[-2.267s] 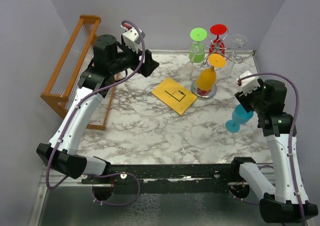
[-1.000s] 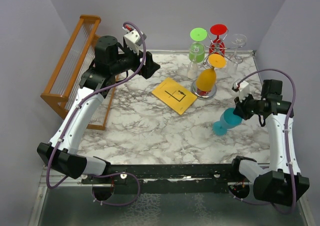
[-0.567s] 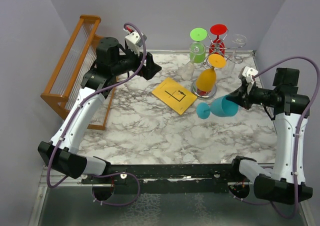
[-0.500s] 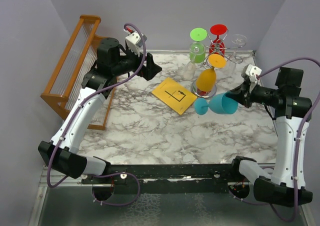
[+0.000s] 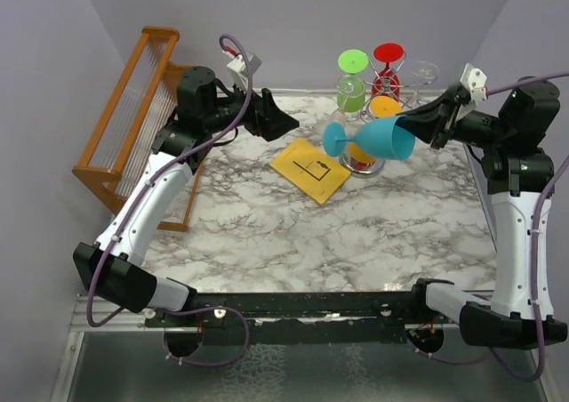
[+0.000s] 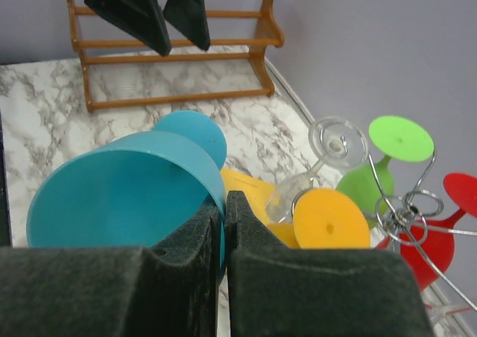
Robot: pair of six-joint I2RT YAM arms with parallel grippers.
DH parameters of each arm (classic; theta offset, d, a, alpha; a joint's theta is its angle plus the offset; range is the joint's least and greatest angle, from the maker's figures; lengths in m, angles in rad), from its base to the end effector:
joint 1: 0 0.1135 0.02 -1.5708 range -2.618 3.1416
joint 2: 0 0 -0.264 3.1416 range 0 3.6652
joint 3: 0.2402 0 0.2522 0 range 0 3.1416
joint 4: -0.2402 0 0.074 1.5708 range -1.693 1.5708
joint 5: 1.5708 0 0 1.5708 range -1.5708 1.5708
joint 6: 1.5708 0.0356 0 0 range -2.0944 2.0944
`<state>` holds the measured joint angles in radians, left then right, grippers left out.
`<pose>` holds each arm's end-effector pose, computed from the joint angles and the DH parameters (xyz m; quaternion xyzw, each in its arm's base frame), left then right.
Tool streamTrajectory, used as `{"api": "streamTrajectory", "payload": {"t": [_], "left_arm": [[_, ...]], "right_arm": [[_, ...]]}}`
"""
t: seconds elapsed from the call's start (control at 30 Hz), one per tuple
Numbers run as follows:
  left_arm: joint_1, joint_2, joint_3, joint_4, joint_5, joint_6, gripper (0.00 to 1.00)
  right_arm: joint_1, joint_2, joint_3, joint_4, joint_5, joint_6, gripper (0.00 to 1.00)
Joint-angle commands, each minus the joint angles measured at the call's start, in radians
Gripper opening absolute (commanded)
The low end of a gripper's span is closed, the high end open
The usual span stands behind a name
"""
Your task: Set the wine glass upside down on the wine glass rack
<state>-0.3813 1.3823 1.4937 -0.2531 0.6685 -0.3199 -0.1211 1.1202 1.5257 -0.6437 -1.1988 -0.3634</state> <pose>0.2779 -0.1352 0.4453 0.2368 0.7066 -0.4453 0.4962 0.1935 0.0099 0.4824 -0.4246 0.6022 0.3081 0.6018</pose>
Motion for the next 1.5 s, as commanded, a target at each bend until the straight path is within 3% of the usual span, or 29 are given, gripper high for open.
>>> {"api": "streamTrajectory", "payload": {"t": [0.0,0.37,0.5,0.73,1.17,1.47], "left_arm": [[-0.036,0.033,0.033,0.086,0.126,-0.148,0.82],[-0.118,0.088,0.056,0.084,0.09,-0.17,0.66],[-0.135,0.098,0.062,0.081,0.081,-0.166,0.56],[-0.137,0.072,0.089,-0.034,-0.108,-0.035,0.53],[-0.142,0.112,0.122,-0.02,-0.093,-0.075,0.6],[-0.142,0.127,0.113,-0.016,-0.089,-0.102,0.37]], "right_arm": [[0.077,0.017,0.043,0.213,0.084,0.172,0.01],[0.185,0.065,0.08,0.265,0.23,0.212,0.01],[0.209,0.07,0.082,0.257,0.28,0.197,0.01],[0.222,0.074,0.102,0.204,0.456,0.082,0.01],[0.296,0.096,0.098,0.207,0.397,0.093,0.01],[0.301,0.093,0.085,0.226,0.371,0.123,0.01]]}}
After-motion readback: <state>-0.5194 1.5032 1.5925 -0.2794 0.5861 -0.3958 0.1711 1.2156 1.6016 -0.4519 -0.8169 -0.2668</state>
